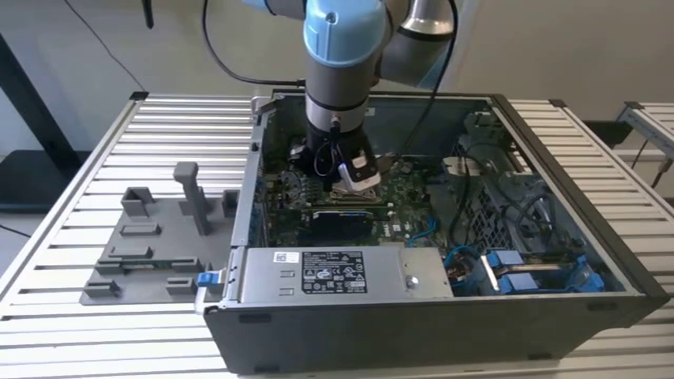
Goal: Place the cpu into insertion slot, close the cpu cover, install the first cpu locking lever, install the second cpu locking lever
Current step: 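Install the second cpu locking lever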
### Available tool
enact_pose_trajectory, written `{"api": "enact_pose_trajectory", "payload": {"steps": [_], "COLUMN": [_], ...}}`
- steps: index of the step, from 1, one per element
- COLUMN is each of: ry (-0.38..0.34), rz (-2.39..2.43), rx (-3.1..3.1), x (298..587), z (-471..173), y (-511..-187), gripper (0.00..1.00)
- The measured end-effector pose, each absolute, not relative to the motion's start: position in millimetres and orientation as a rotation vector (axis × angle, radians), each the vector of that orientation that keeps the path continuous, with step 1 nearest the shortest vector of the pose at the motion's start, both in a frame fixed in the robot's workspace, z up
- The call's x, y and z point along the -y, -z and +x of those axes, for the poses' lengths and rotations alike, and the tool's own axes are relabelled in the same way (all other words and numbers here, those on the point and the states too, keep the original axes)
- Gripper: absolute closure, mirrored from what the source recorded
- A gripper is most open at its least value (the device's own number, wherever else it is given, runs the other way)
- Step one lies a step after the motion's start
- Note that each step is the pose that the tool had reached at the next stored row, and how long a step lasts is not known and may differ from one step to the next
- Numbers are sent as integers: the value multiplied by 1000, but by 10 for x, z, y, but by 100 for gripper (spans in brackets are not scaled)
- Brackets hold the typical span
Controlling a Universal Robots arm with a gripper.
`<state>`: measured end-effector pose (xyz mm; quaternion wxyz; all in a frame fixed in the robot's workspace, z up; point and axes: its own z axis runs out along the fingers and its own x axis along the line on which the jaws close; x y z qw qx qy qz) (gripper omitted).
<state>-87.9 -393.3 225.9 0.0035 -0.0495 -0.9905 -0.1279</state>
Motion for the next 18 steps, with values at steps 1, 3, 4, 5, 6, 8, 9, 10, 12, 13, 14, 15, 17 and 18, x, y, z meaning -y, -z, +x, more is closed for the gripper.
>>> {"api": "enact_pose_trajectory", "payload": {"steps": [1,3,4,5,6,8,9,10,12,13,14,15,17,18], "ry": [401,401,401,401,401,401,401,401,401,401,400,398,396,396], "rz": [-155,-155,-155,-155,-155,-155,-155,-155,-155,-155,-155,-155,-155,-155], "rx": [3105,3105,3105,3105,3105,3105,3105,3105,3105,3105,3105,3105,3106,3106], "x": [3929,3924,3922,3920,3919,3916,3914,3912,3904,3899,3892,3886,3875,3875], "z": [-883,-893,-900,-907,-913,-925,-930,-935,-940,-942,-943,-943,-943,-942], "y": [-2245,-2219,-2205,-2191,-2179,-2154,-2143,-2131,-2106,-2096,-2087,-2082,-2072,-2072], "gripper": [89,89,89,89,89,89,89,89,89,89,89,89,89,89]}}
